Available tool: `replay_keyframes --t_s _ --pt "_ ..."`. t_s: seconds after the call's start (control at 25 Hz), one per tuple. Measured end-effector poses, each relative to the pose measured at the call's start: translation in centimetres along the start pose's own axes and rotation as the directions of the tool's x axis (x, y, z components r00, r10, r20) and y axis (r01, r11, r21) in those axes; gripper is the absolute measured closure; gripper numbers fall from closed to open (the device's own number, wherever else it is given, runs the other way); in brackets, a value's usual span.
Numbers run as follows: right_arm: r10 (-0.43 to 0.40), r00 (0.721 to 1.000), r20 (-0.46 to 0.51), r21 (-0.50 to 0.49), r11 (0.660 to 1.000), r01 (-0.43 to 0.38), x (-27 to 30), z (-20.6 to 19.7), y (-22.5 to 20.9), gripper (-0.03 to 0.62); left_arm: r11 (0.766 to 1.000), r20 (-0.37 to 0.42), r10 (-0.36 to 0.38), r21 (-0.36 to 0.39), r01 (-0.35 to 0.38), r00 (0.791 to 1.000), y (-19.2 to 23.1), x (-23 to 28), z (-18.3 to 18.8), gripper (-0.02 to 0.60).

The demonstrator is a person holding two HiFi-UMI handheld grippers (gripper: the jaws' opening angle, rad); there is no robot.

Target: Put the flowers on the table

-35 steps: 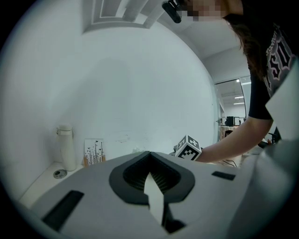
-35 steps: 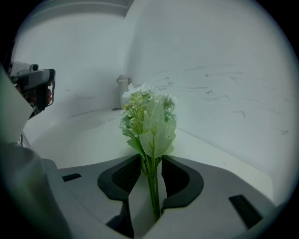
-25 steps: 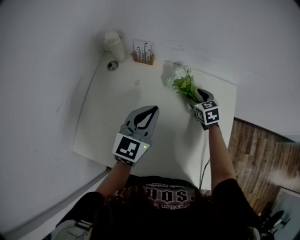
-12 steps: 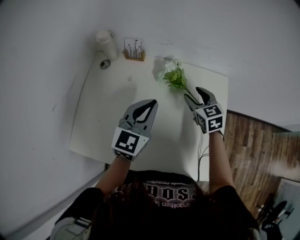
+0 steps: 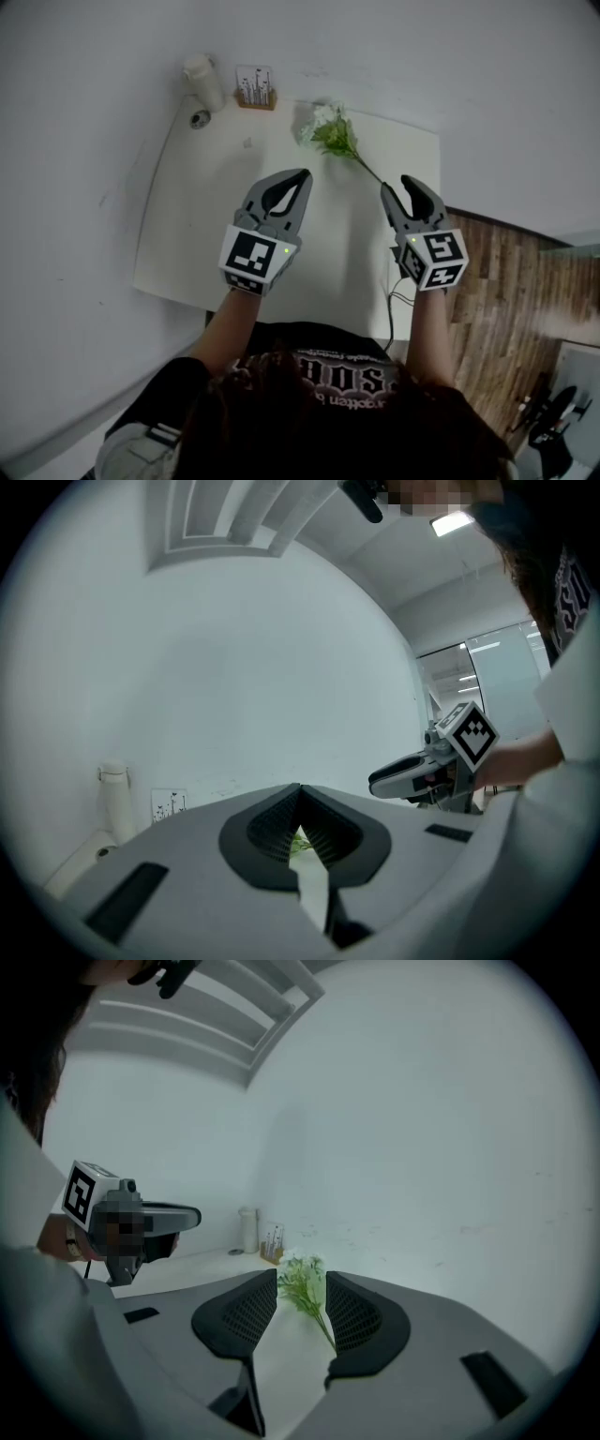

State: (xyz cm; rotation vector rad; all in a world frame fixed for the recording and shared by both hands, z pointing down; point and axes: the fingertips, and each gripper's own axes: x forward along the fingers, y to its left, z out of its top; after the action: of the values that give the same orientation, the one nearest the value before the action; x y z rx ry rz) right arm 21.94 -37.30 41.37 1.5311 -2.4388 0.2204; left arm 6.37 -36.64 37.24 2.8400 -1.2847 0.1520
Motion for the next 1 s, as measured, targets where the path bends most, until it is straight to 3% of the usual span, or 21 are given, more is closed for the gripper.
replay_keyframes --t_s 0.24,0.56,1.0 --pt "-0.058 0.996 0.066 0.03 0.998 0.056 -3.3 0.8 0.7 0.502 1.0 0.023 -0.015 0.002 0.015 1.0 -1.7 -0.3 0.7 0.583" --pt "-0.085 0.99 0.11 -0.013 0.996 0.087 -5.7 0.9 2.3 0.531 0.996 0.042 -0.062 0.065 0.06 0.997 -4.7 -0.1 2.2 0.583" --pt "-0.13 0.978 0.16 -0.012 0.991 0.133 -8.0 1.3 3.1 0.554 0.995 0.044 -0.079 0.069 0.076 0.996 -6.1 -0.8 2.0 0.583"
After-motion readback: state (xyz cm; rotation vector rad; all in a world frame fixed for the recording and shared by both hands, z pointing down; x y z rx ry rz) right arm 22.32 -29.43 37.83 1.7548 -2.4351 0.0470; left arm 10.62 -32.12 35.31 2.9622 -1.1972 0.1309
